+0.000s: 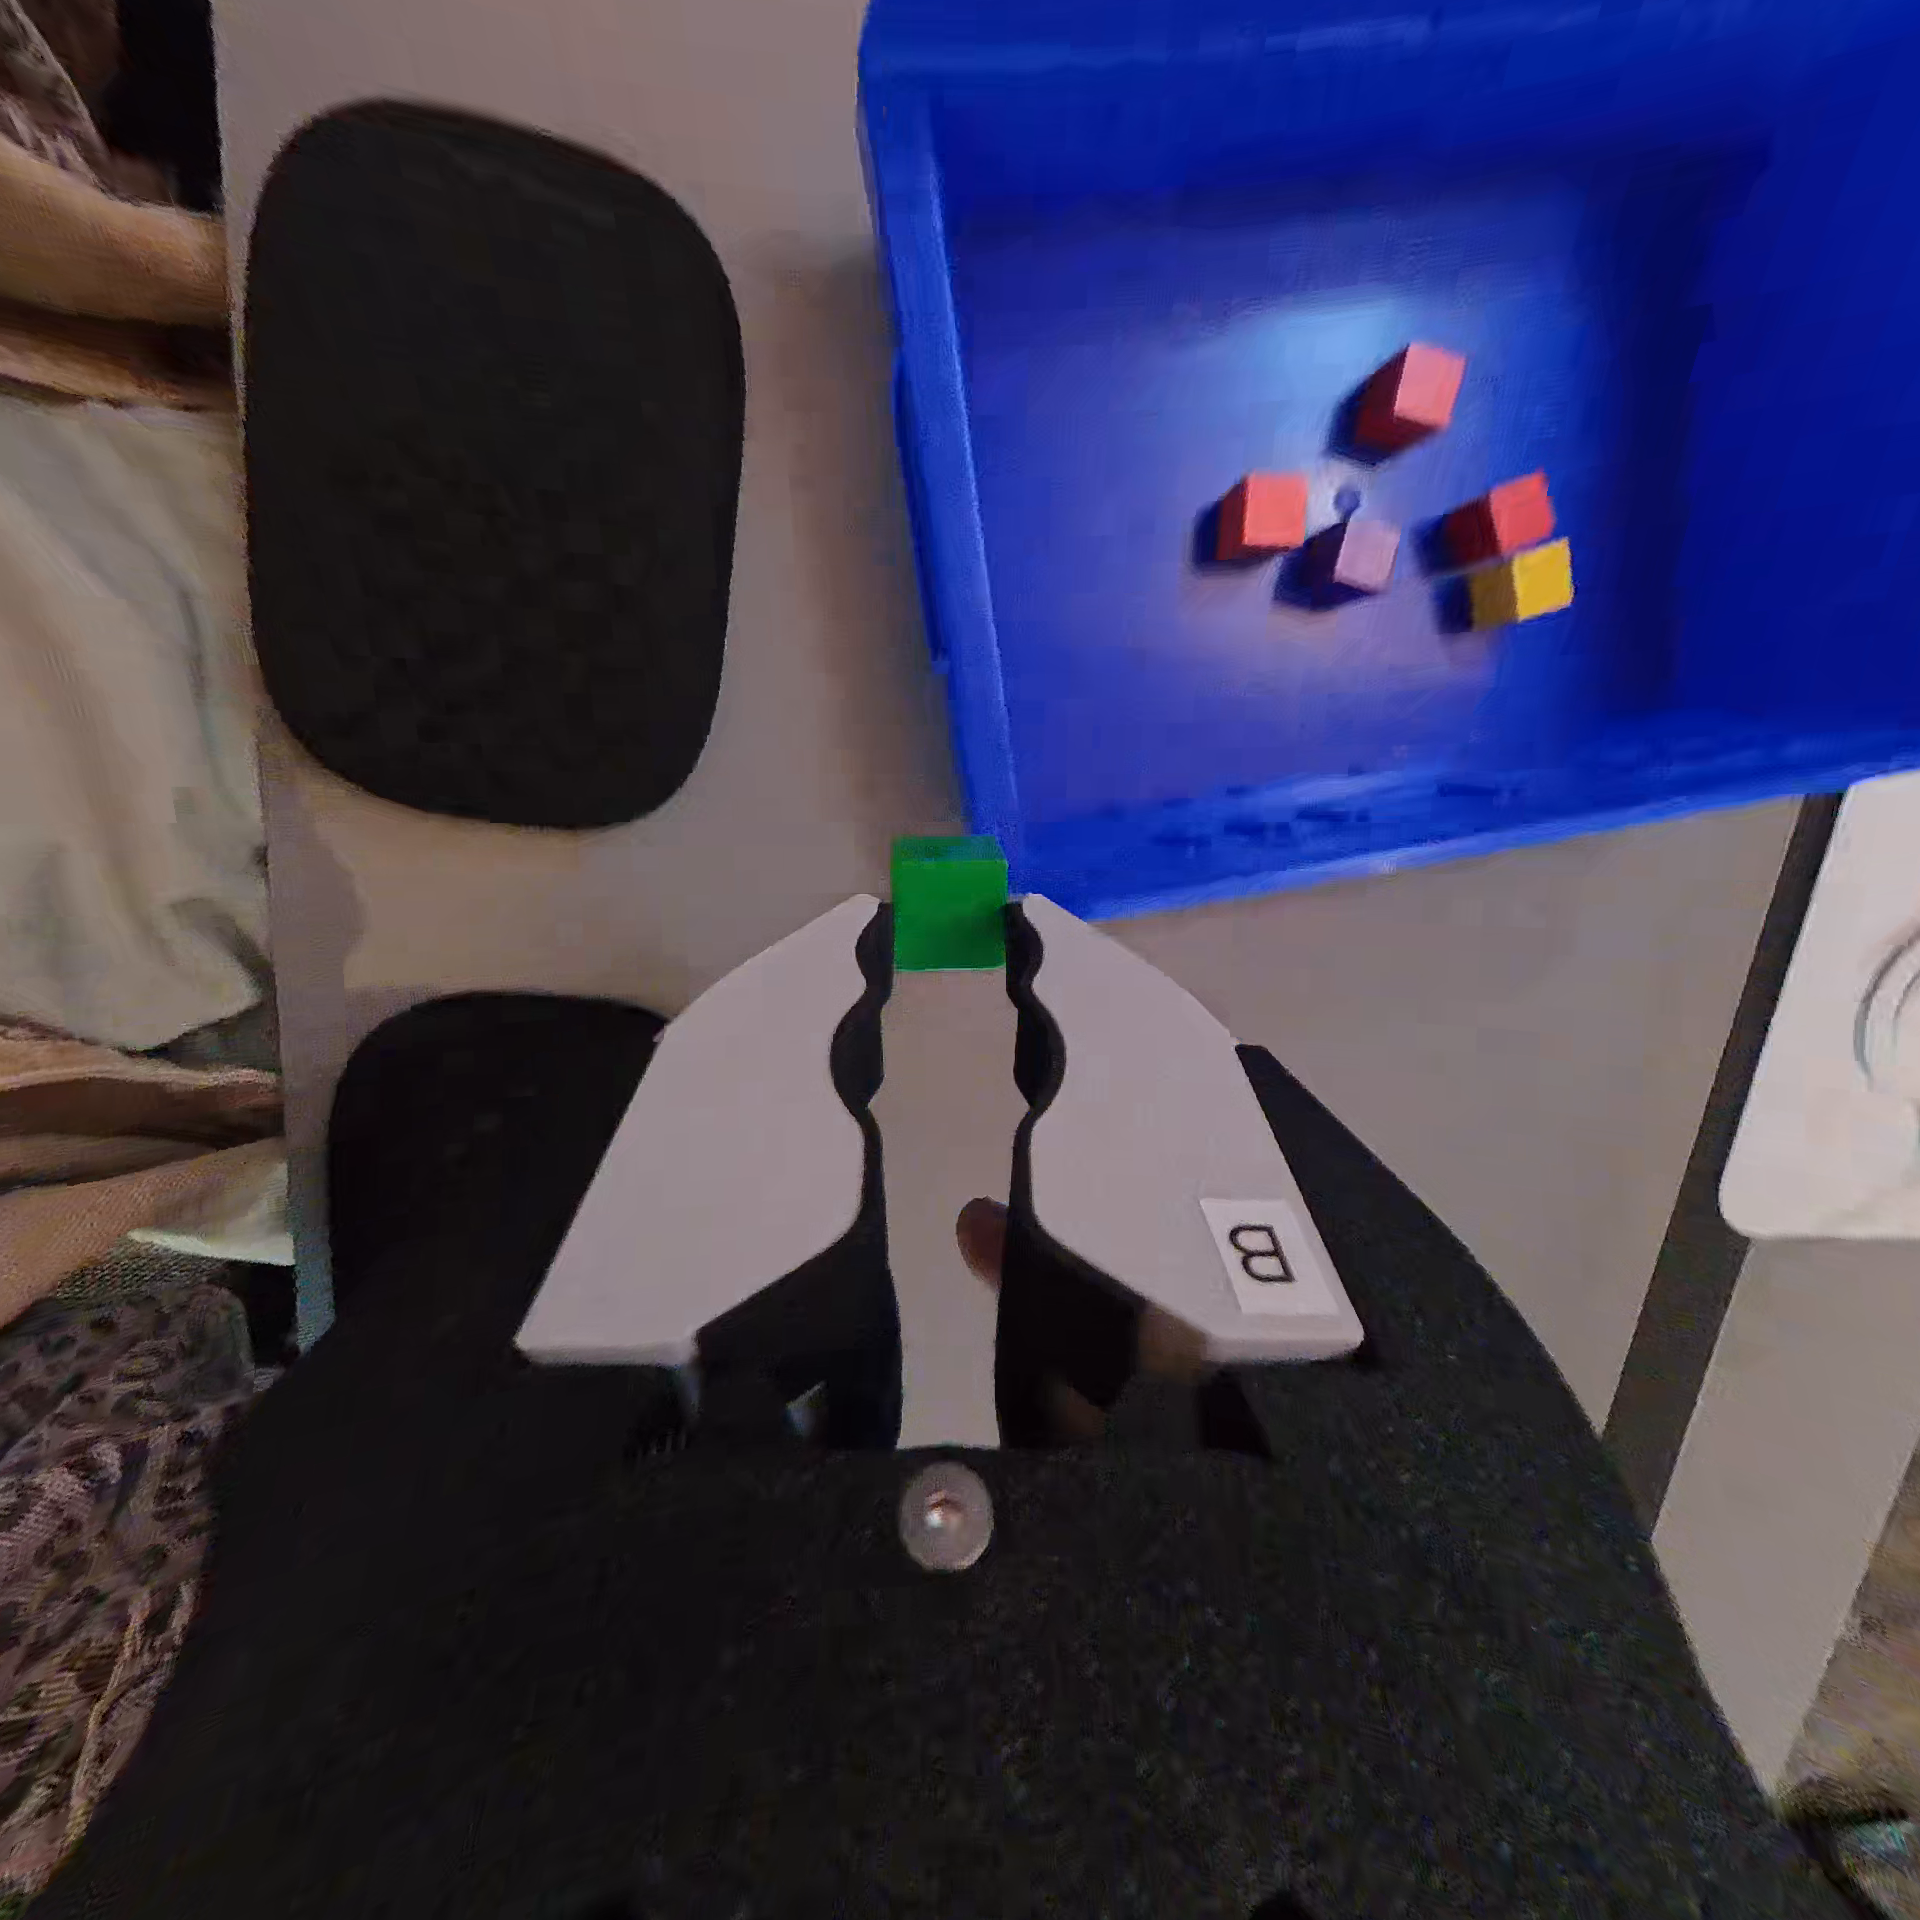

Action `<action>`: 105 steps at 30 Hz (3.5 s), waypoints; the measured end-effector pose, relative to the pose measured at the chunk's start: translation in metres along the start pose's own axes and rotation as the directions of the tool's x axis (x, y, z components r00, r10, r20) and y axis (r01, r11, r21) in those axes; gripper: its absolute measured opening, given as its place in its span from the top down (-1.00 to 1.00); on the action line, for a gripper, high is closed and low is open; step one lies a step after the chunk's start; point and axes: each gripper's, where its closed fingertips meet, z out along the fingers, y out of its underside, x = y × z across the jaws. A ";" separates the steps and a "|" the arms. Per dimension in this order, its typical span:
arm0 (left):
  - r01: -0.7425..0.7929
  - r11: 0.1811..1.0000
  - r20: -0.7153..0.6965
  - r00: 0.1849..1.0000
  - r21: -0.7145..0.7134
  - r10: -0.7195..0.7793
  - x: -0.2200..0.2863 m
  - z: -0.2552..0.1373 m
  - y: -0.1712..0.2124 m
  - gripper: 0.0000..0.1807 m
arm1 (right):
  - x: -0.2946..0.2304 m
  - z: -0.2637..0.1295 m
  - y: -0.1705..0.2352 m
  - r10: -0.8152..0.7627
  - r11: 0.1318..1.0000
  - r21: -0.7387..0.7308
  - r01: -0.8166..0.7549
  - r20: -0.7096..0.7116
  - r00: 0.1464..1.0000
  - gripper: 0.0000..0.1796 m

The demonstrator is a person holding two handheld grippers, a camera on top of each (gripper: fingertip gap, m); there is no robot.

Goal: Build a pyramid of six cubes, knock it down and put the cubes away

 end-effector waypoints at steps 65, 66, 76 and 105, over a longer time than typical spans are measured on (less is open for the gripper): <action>-0.060 0.995 -0.030 0.998 -0.081 0.058 0.008 0.005 0.014 0.03 | 0.068 0.093 -0.063 -0.137 0.988 -0.072 0.138 0.010 0.990 0.77; -0.062 0.995 -0.039 0.997 -0.081 0.059 0.010 0.007 0.014 0.03 | 0.059 0.072 -0.059 -0.131 0.990 -0.052 0.131 0.002 0.991 0.76; -0.083 0.993 -0.102 0.992 -0.087 0.074 0.025 0.025 0.009 0.06 | -0.041 0.015 0.112 0.110 0.976 -0.182 -0.116 -0.041 0.993 0.77; -0.076 0.987 -0.135 0.989 -0.142 0.056 0.027 0.043 0.020 0.07 | -0.033 0.080 0.149 0.126 0.971 -0.207 -0.119 0.023 0.992 0.77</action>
